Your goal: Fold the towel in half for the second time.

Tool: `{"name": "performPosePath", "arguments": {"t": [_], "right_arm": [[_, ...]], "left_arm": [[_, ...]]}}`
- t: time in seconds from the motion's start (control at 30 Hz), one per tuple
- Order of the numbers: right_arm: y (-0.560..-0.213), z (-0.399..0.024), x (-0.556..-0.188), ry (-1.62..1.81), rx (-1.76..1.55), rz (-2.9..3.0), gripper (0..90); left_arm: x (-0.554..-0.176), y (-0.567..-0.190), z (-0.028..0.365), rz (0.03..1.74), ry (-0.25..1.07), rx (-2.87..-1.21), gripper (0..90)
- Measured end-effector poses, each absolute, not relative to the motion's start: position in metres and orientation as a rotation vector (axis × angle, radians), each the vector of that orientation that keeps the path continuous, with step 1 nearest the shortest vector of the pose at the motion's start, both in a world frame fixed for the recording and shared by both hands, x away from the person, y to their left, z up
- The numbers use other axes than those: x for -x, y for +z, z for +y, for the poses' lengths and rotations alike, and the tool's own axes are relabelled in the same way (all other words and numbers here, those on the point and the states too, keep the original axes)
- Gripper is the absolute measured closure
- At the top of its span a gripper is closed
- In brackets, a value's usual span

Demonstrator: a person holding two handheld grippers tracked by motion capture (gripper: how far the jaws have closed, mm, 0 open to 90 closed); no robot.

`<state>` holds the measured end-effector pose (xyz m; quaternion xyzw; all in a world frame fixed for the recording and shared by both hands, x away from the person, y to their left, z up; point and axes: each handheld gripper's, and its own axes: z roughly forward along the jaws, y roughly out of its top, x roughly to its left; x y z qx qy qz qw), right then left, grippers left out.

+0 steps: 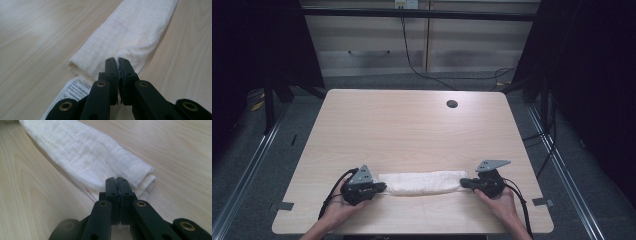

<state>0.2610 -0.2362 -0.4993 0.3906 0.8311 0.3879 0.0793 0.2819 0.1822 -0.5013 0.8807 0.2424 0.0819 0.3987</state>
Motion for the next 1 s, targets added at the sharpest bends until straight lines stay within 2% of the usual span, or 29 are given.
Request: {"name": "performPosePath", "arguments": {"t": [0.27,0.47,0.6,0.77,0.83,0.9,1.0], "right_arm": [[-0.503,-0.229,-0.281,1.185,-1.204,2.455,89.2],[-0.504,-0.223,-0.299,1.19,-1.235,2.429,89.1],[-0.504,-0.222,-0.299,1.206,-1.23,2.416,88.2],[-0.501,-0.22,-0.294,1.224,-1.193,2.423,85.6],[-0.498,-0.22,-0.291,1.249,-1.18,2.42,83.6],[-0.492,-0.22,-0.285,1.299,-1.157,2.418,81.1],[-0.487,-0.222,-0.282,1.356,-1.146,2.412,79.4]], "left_arm": [[-0.31,-0.505,0.183,0.714,0.223,-2.175,86.6],[-0.322,-0.504,0.185,0.737,0.295,-2.184,86.0],[-0.329,-0.507,0.189,0.767,0.242,-2.138,85.0],[-0.321,-0.503,0.191,0.763,0.248,-2.13,75.5],[-0.319,-0.499,0.193,0.756,0.248,-2.122,75.3],[-0.317,-0.495,0.195,0.773,0.23,-2.09,70.7],[-0.313,-0.486,0.2,0.763,0.227,-2.059,68.3]]}}
